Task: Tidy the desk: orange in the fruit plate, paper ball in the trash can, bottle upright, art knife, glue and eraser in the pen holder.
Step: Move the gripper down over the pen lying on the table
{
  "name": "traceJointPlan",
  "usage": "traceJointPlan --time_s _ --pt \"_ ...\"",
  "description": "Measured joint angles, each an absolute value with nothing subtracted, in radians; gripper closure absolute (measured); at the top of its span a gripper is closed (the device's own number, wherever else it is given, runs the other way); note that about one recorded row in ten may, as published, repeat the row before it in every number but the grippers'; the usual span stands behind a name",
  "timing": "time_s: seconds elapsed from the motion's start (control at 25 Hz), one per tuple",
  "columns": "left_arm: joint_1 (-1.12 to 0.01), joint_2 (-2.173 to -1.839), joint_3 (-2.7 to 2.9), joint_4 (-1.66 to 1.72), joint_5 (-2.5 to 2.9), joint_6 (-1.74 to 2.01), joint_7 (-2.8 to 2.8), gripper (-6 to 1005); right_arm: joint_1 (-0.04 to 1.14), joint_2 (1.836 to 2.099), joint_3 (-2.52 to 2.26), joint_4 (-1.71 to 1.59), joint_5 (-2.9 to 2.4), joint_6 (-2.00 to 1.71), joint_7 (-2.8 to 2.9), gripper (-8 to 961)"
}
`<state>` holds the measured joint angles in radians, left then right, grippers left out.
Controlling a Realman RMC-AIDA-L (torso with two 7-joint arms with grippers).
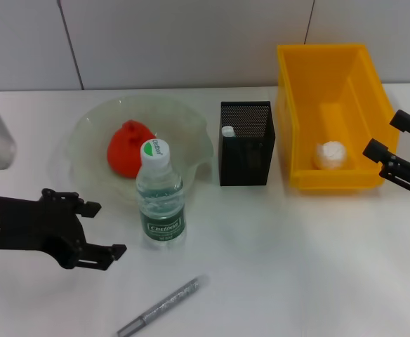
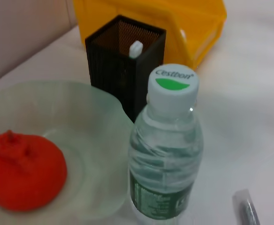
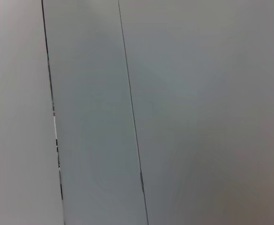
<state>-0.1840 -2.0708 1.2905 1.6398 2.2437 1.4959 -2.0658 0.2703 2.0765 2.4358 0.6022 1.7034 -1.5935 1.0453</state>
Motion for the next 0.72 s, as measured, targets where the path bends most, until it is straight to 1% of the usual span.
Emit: traceJointPlan --time_s 0.2,0.72 --pt "-0.184 -2.071 1.432 1.730 2.356 1.494 -2.236 170 0.271 2.078 2.436 0.591 1.705 -1.572 1.036 142" --pt "-0.232 -2.072 1.595 1.784 2.442 1.494 -2.469 170 0.275 2.078 2.438 0.561 1.706 -1.571 1.004 142"
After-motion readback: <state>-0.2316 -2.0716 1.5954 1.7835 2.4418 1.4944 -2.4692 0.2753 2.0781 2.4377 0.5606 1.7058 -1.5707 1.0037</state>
